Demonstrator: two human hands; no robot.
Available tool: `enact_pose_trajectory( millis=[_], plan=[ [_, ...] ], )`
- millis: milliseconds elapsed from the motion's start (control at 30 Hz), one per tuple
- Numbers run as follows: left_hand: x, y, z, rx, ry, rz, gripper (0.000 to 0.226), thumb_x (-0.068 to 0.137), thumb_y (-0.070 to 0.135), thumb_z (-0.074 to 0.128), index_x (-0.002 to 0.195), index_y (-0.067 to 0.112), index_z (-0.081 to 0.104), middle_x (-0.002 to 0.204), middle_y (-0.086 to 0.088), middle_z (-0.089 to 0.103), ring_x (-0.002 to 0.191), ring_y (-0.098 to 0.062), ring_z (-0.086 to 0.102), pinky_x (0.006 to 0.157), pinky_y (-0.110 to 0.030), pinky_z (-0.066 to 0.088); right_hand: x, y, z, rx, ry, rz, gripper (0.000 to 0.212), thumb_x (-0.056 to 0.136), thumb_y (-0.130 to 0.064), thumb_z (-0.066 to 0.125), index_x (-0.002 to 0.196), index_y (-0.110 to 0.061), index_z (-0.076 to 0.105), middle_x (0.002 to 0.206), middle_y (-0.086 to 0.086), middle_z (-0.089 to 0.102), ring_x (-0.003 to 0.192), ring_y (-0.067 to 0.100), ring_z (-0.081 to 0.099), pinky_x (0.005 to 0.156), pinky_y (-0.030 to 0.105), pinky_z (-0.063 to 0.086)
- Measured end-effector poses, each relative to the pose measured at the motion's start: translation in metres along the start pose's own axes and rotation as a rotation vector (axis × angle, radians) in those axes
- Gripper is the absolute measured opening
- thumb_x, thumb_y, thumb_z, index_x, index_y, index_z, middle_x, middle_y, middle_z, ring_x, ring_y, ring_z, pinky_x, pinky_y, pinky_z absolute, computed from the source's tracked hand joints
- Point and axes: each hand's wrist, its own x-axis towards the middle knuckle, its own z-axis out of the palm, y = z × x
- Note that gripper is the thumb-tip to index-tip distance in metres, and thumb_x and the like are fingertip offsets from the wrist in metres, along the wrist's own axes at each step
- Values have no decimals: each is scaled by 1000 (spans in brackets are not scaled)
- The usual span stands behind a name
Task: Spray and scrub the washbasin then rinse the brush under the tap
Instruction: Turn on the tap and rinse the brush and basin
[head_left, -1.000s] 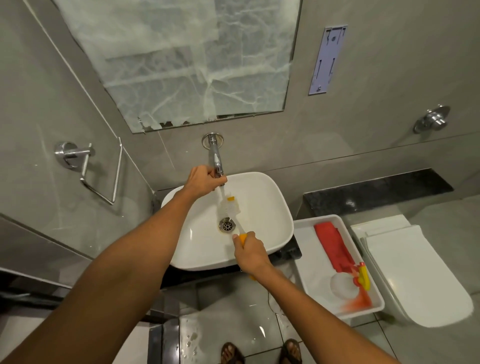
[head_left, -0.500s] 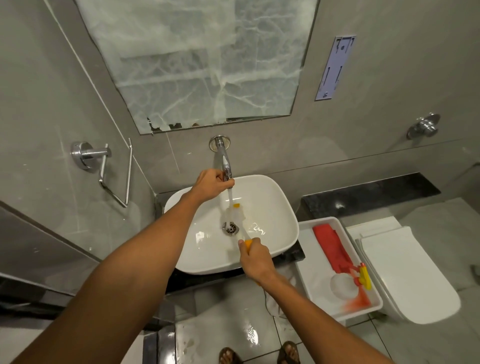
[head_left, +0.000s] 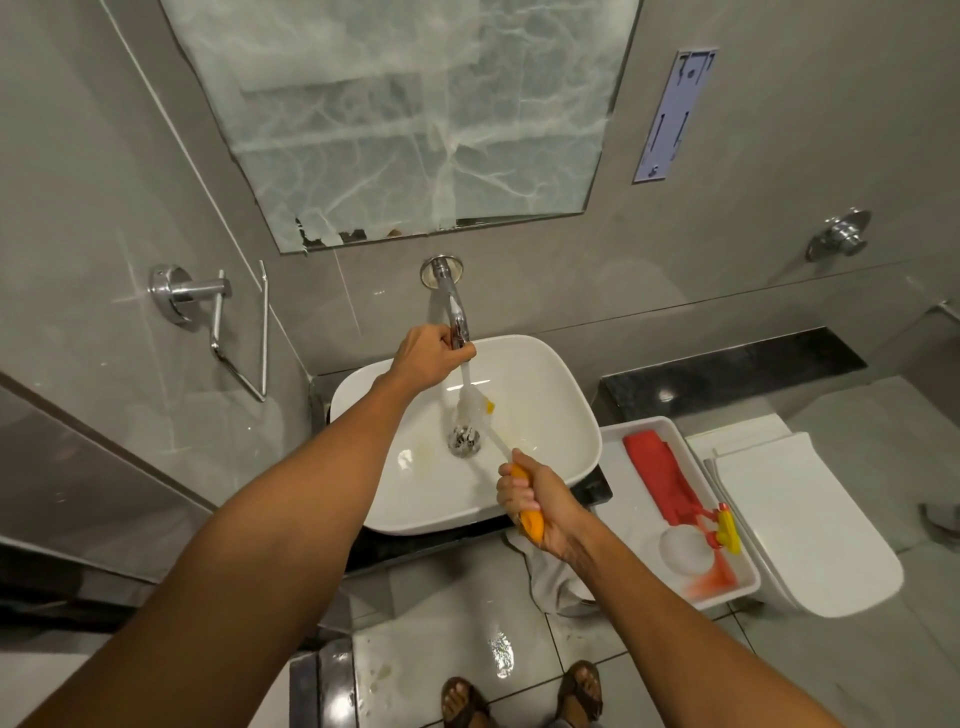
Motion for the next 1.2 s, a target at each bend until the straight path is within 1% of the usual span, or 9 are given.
enact_pose_trajectory(
  millis=[167, 300, 367, 500, 633, 767, 867, 1000, 1200],
  plan=[
    [3, -2, -1, 11, -5, 11, 24, 91, 32, 78, 82, 12, 68, 72, -2, 54, 70, -22, 49, 71, -36, 44, -3, 3, -15, 289, -207, 130, 38, 111, -32, 39, 78, -13, 43, 64, -10, 24, 42, 0, 19, 33, 8, 18],
    [2, -3, 0, 3, -9, 14, 24, 92, 33, 79, 85, 13, 68, 74, -2, 56, 70, -21, 50, 71, -36, 45, -1, 10, -15, 242, -178, 100, 37, 110, -31, 40, 78, -13, 44, 61, -9, 25, 36, 2, 22, 33, 9, 19],
    [2, -4, 0, -3, -14, 19, 24, 93, 33, 78, 84, 13, 68, 74, -2, 55, 70, -21, 50, 71, -36, 45, 2, 12, -12, 74, -77, 20, 38, 110, -30, 43, 77, -12, 47, 57, -4, 33, 33, 5, 31, 34, 12, 20],
    [1, -5, 2, -15, 0, 15, 31, 92, 32, 77, 72, 20, 58, 70, 2, 51, 68, -20, 47, 70, -36, 44, 12, 20, -2, -450, 220, -252, 33, 111, -37, 44, 86, -14, 46, 66, -1, 39, 48, 9, 31, 40, 20, 29],
    [-2, -5, 5, -17, 31, 5, 36, 92, 35, 76, 67, 26, 52, 67, 4, 48, 68, -20, 45, 68, -34, 40, 20, 29, -3, -1103, 457, -615, 41, 109, -45, 41, 109, -7, 56, 92, 6, 64, 76, 19, 60, 65, 31, 50],
    [-6, -4, 10, 26, 94, -2, 38, 92, 40, 74, 67, 26, 49, 66, 6, 48, 63, -16, 45, 58, -31, 35, 25, 29, -5, -1280, 524, -715, 41, 109, -46, 38, 108, -10, 57, 98, 9, 67, 91, 29, 65, 78, 37, 50],
    [-8, -4, 14, 27, 115, -5, 35, 93, 40, 73, 70, 26, 51, 67, 6, 50, 67, -18, 48, 62, -32, 39, 28, 27, -3, -1141, 524, -629, 45, 108, -46, 41, 101, -6, 59, 91, 8, 64, 80, 24, 60, 71, 35, 47],
    [-7, -5, 14, 23, 120, 1, 33, 92, 40, 73, 71, 25, 53, 67, 6, 51, 71, -23, 51, 67, -34, 42, 22, 20, 1, -398, 291, -296, 35, 107, -41, 46, 82, -17, 46, 62, -2, 34, 46, 10, 28, 38, 22, 25],
    [-8, -6, 18, 24, 137, 8, 29, 92, 40, 72, 74, 26, 54, 69, 7, 53, 74, -23, 53, 64, -31, 40, 11, 2, -7, 170, -146, 74, 37, 106, -35, 46, 74, -17, 43, 48, -5, 32, 32, 4, 26, 33, 10, 17]
  ],
)
